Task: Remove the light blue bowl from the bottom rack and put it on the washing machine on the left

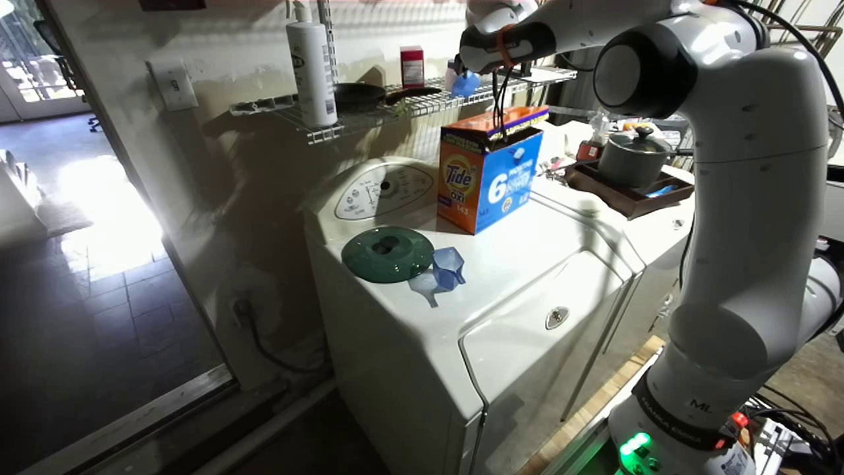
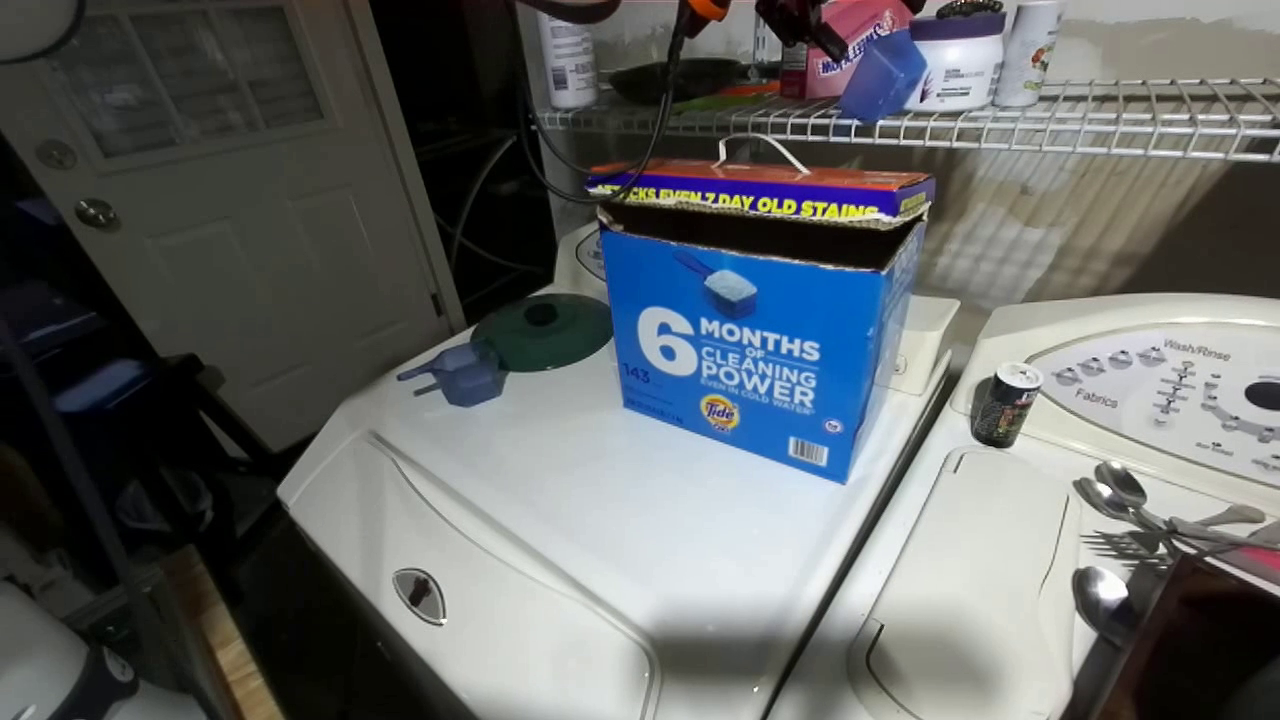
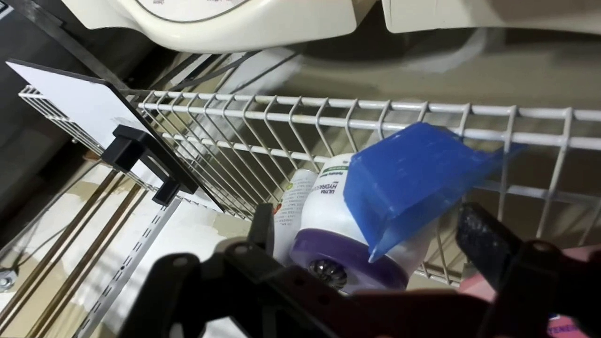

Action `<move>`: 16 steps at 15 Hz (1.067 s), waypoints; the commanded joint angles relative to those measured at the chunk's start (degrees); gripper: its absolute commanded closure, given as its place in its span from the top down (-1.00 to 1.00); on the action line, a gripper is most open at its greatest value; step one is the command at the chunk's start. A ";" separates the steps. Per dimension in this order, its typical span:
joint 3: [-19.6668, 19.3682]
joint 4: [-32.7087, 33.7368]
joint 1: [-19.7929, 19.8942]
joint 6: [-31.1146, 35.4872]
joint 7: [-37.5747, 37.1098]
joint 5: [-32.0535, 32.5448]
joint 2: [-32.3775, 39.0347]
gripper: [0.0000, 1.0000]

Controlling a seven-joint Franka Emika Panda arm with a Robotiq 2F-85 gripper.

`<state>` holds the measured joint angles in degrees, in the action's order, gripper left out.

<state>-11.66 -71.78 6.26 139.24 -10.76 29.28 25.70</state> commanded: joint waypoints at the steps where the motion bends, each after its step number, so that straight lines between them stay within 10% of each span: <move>1: -1.68 5.09 -1.09 -0.47 -4.70 1.79 3.91 1.00; 6: -2.68 7.48 -1.44 0.18 -8.60 1.93 6.19 1.00; 7: -2.91 8.02 -1.53 -0.21 -9.12 2.01 6.53 0.58; 16: -5.21 9.42 -2.72 -2.70 -10.45 2.54 6.88 -0.67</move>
<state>-15.32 -65.20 4.62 138.56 -18.83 30.04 30.96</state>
